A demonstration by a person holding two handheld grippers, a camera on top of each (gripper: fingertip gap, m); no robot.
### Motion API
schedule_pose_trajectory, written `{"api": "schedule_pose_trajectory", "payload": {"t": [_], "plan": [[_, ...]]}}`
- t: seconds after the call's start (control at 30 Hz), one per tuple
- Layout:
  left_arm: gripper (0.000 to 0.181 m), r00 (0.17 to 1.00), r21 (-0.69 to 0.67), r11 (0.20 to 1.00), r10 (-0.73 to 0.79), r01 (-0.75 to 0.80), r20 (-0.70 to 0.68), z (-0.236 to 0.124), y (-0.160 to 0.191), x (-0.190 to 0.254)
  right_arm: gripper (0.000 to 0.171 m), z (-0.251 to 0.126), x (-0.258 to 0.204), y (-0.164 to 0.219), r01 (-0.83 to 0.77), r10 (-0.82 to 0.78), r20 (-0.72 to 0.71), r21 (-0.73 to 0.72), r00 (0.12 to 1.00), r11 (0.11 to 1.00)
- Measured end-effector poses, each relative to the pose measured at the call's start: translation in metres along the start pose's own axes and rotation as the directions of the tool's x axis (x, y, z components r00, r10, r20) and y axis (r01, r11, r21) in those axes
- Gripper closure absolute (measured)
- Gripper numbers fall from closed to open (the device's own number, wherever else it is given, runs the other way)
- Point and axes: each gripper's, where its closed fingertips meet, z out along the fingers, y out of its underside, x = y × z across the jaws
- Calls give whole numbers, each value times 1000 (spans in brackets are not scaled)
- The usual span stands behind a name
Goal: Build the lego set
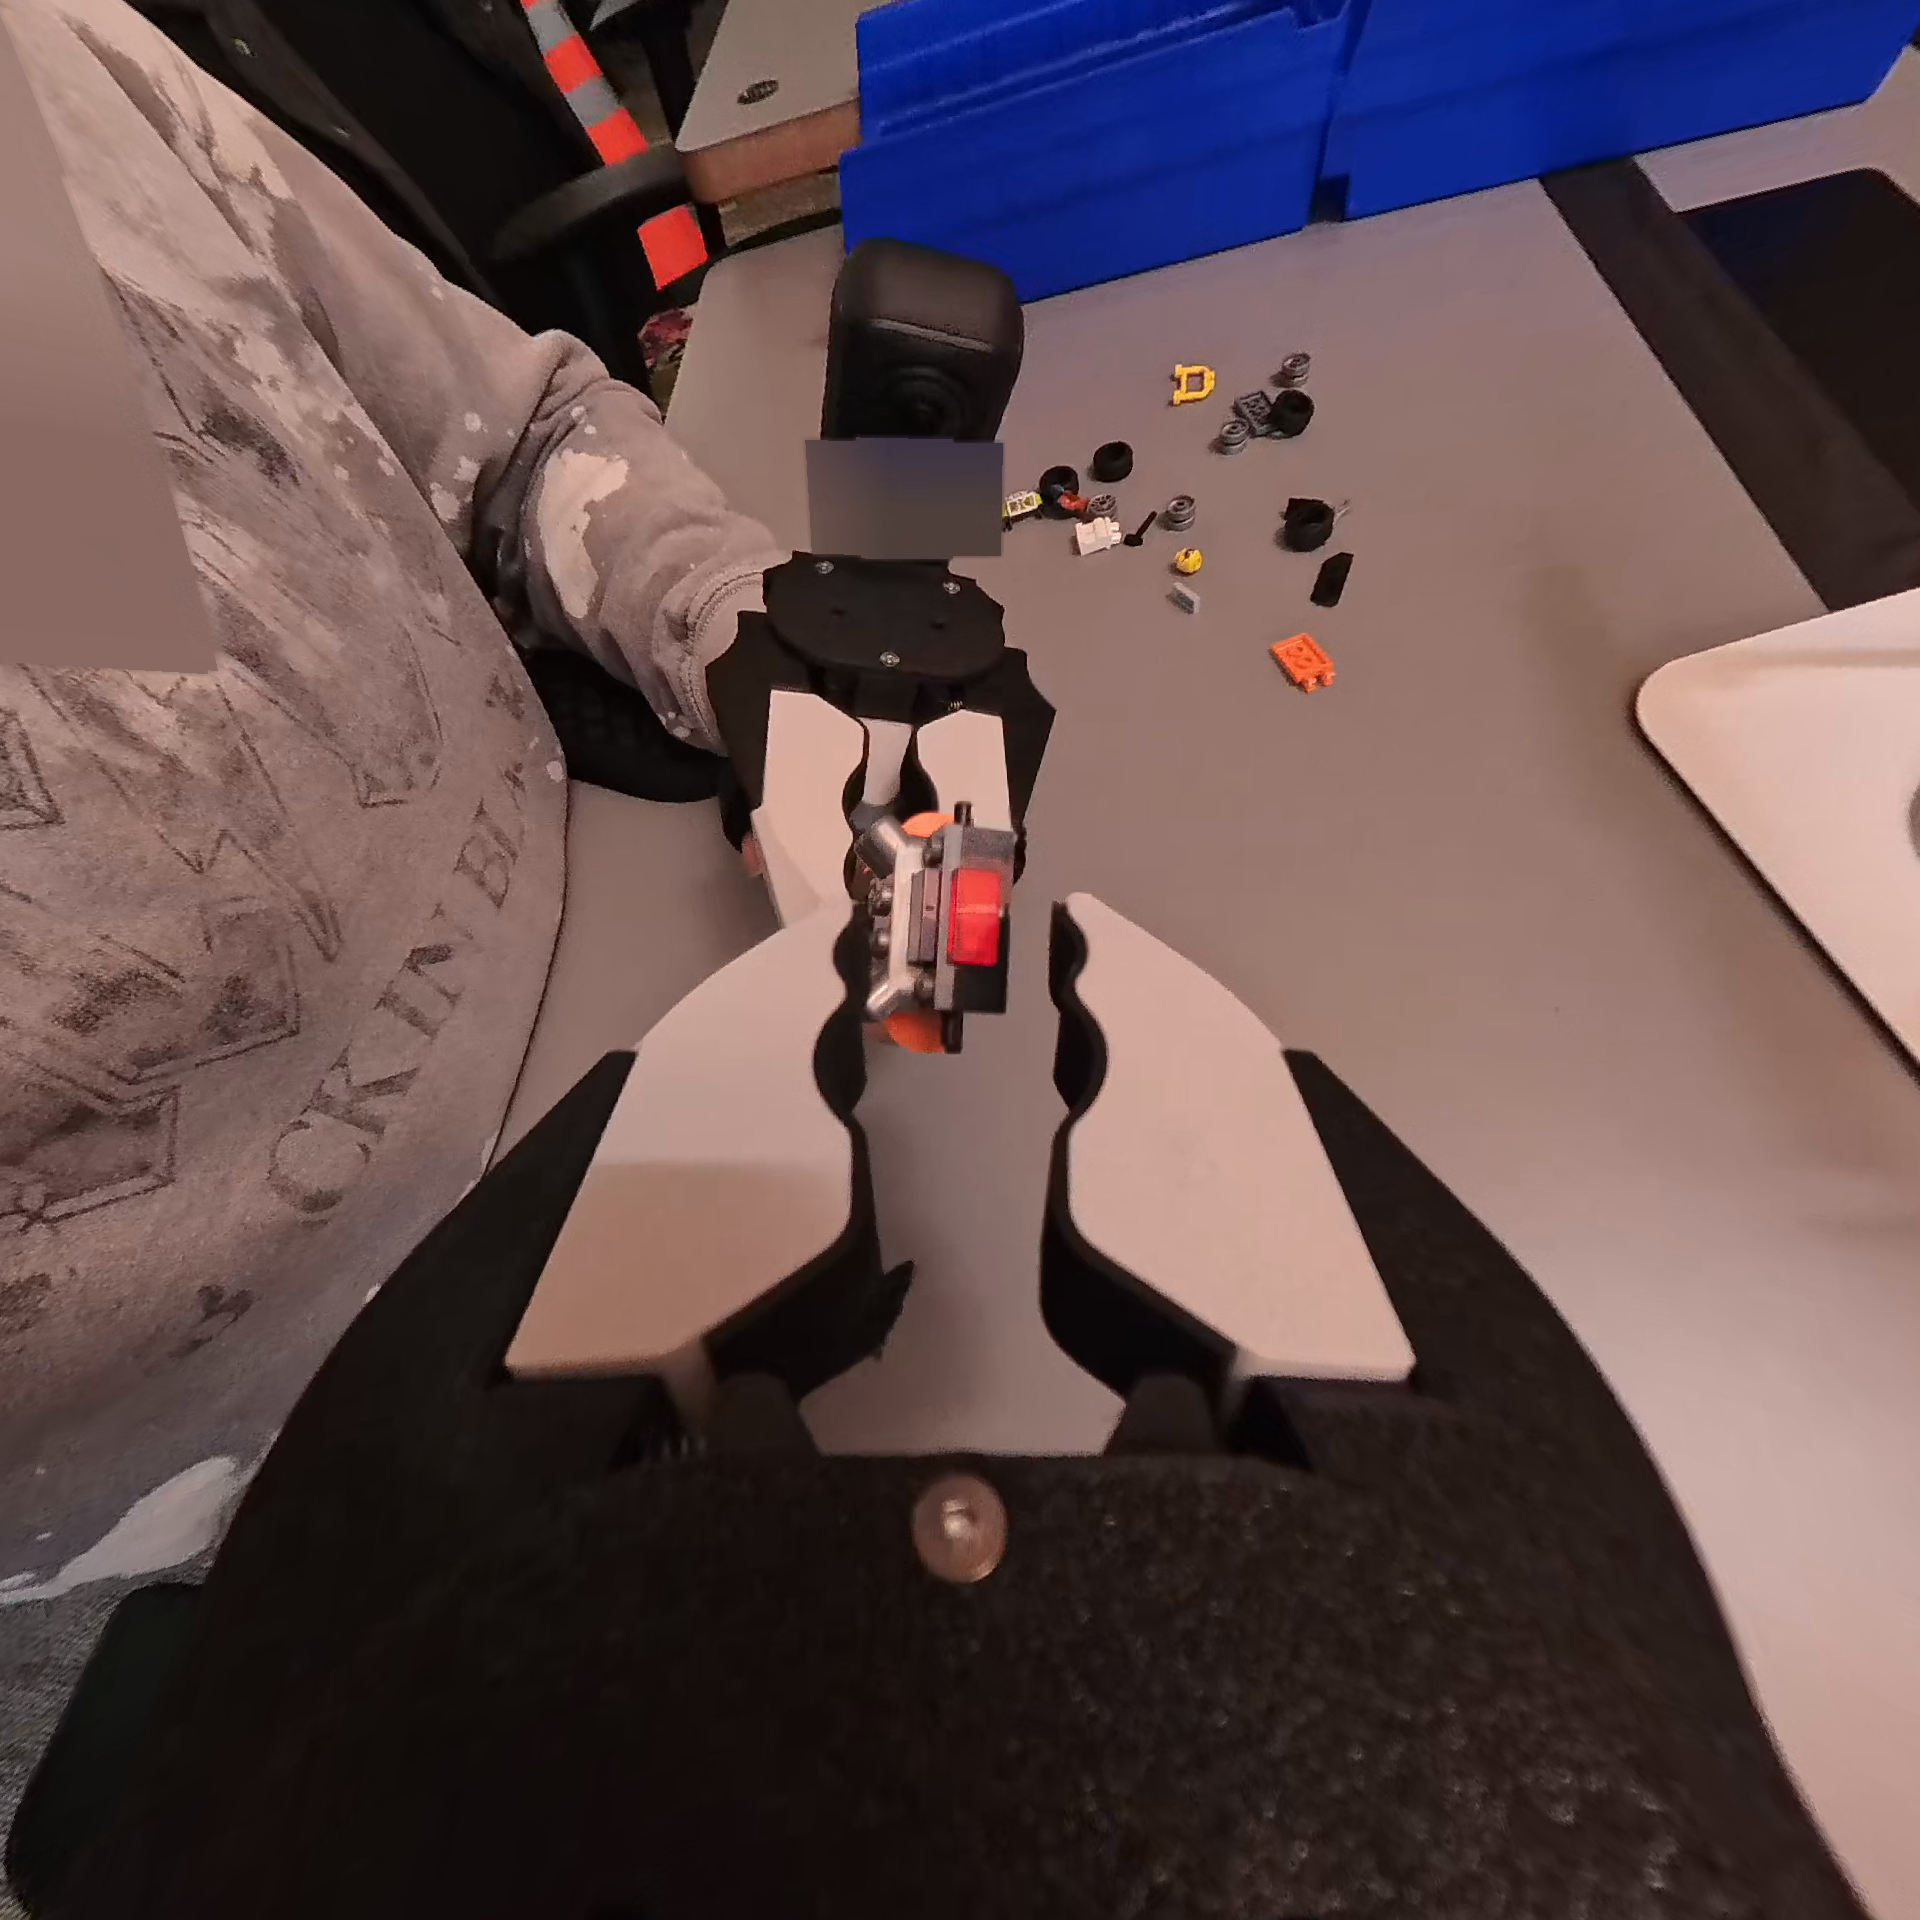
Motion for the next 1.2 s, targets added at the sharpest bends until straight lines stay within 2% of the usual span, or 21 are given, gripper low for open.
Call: {"api": "schedule_pose_trajectory", "payload": {"t": [0.07,0.37,0.5,0.6,0.7,0.8,0.93,1.2], "plan": [[164,1000,4,1000,-7,7,0,-1,-1,-1,147,1,-1,1,8,-8,8,-8,1000,1000],[164,996,-60,995,86,-84,33,2,9,-1,148,4,-5,5,40,-40,3,-7,999,999],[164,999,-41,999,-3,4,33,3,3,-3,147,-7,-1,2,21,-20,-36,34,999,999],[164,985,-20,987,-160,162,67,-2,7,-20,142,-36,27,-10,4,23,-176,154,984,988],[164,949,12,956,-294,294,110,-9,8,-40,145,-56,80,38,-88,84,-421,10,903,996],[164,935,18,946,-323,324,149,-12,11,-50,149,-55,113,103,-283,162,-548,-144,821,948],[164,929,5,945,-321,326,185,-12,16,-55,149,-41,132,143,-367,179,-582,-223,793,903],[164,919,5,939,-339,345,201,-15,19,-61,151,-28,151,167,-401,145,-584,-337,799,852]]}}
